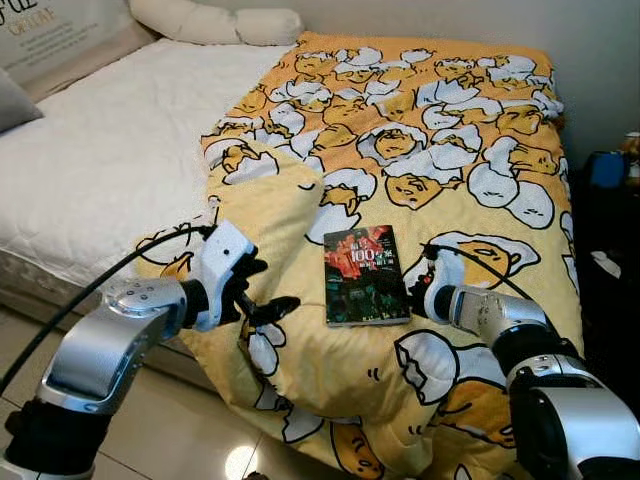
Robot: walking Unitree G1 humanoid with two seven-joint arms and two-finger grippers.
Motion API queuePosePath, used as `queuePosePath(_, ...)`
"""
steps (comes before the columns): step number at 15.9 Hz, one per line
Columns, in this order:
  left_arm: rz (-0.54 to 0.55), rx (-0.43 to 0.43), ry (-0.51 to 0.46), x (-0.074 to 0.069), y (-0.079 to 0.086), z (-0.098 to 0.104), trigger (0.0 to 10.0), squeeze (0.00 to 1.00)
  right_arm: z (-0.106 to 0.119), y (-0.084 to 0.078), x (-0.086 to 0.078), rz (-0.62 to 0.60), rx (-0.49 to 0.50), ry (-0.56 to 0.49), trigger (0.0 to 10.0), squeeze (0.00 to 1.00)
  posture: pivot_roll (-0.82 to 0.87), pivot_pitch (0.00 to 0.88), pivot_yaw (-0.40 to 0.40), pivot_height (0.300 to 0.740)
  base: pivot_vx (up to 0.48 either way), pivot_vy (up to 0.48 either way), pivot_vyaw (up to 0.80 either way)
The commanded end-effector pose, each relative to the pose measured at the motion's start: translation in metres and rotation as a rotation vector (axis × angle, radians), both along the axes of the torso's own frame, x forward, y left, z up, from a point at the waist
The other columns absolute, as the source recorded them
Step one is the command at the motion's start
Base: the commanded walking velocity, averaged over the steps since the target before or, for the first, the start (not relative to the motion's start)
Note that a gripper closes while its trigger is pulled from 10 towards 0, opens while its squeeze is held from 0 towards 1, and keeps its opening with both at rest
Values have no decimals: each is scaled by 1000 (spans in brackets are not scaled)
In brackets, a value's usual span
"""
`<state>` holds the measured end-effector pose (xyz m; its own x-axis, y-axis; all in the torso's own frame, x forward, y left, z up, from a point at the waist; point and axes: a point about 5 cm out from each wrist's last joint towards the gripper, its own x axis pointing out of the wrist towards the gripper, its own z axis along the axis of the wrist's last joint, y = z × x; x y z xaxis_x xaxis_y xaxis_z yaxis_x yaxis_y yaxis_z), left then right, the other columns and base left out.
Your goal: Clean up the room
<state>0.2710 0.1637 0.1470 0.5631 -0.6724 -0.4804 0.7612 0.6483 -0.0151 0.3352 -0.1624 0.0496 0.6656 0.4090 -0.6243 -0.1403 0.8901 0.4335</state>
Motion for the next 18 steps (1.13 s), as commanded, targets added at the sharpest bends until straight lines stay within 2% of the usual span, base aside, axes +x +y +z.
queuePosePath(1,-6,16,-1,2,3,3,10000,788,3,-2,5,-51,-25,-19,10000,0,-46,38,92,740,0,0,0)
queuePosePath(3,-18,17,12,2,2,2,10000,792,1,0,3,-53,26,8,10000,0,-44,39,91,740,0,0,0)
queuePosePath(4,-28,19,20,2,1,1,10000,792,-6,-1,-1,-21,-20,19,10000,0,-37,49,87,740,0,0,0)
queuePosePath(5,-31,20,22,1,0,1,10000,792,-7,-1,-2,-16,-22,19,10000,0,-36,54,88,740,0,0,0)
queuePosePath(9,-38,20,38,-4,-2,-2,10000,792,-13,3,-7,7,21,23,10000,0,-16,86,79,740,0,0,0)
queuePosePath(13,-16,20,46,-8,0,-4,10000,788,-16,5,-12,-1,144,47,10000,0,-10,102,54,740,0,0,0)
queuePosePath(15,-8,25,51,-9,-1,-7,10000,788,-28,7,-22,-15,148,93,10000,0,-6,103,45,740,0,0,0)
queuePosePath(17,-11,24,52,-11,-3,-7,10000,788,-31,12,-24,-88,242,107,10000,0,4,105,40,740,0,0,0)
queuePosePath(18,-12,23,53,-12,-4,-7,10000,788,-26,16,-20,-125,351,97,10000,0,5,104,38,740,0,0,0)
